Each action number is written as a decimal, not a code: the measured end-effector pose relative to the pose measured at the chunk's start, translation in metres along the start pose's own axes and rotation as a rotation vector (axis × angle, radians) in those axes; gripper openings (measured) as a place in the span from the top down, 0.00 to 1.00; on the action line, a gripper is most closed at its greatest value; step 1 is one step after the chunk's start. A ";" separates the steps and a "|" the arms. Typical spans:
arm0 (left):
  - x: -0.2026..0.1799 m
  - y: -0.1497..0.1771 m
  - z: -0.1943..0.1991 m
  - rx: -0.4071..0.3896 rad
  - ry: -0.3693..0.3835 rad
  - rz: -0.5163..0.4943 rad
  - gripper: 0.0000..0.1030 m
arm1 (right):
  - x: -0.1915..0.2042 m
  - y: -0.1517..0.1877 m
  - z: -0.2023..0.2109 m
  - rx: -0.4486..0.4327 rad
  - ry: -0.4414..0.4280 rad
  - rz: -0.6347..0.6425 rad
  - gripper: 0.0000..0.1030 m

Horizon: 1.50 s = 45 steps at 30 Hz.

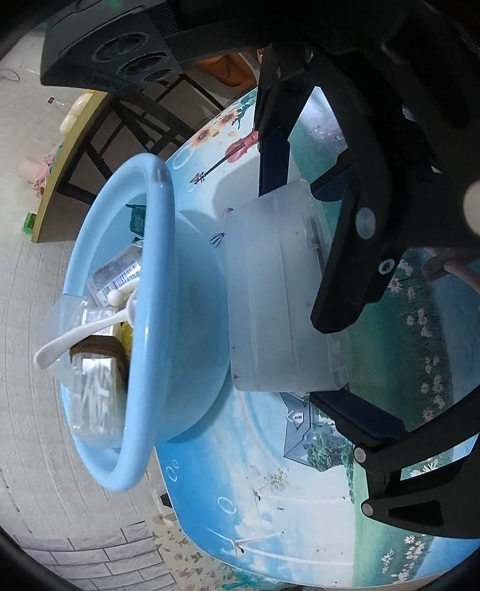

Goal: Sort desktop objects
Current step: 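Grasp the clear plastic box with the left tool while the right tool grips its other end, then lift the clear box with both tools and lower it into the basin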

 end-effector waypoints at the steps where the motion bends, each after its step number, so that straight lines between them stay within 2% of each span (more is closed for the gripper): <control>1: 0.000 0.000 0.002 -0.004 0.000 0.001 0.03 | 0.001 -0.001 0.001 -0.003 0.003 0.006 0.03; 14: -0.007 0.004 0.059 -0.125 -0.066 -0.047 0.03 | 0.032 0.008 0.038 -0.091 -0.017 0.084 0.03; 19: -0.008 0.003 0.068 -0.134 -0.066 -0.045 0.03 | 0.042 0.012 0.050 -0.115 -0.016 0.111 0.03; 26: -0.016 -0.003 0.087 -0.187 -0.073 -0.061 0.02 | 0.056 0.010 0.072 -0.154 -0.005 0.143 0.03; 45: -0.026 -0.024 0.123 -0.273 -0.136 -0.109 0.02 | 0.080 -0.003 0.108 -0.230 -0.031 0.193 0.03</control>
Point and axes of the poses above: each gripper's, at about its wrist camera, not at the fingertips, and z roughly against the way its jaws point, x to its left, y to its underside, the point moved 1 cm from there along -z, roughly the way its jaws point, and after that the axes turned 4 degrees about -y, right-handed, at the moved point
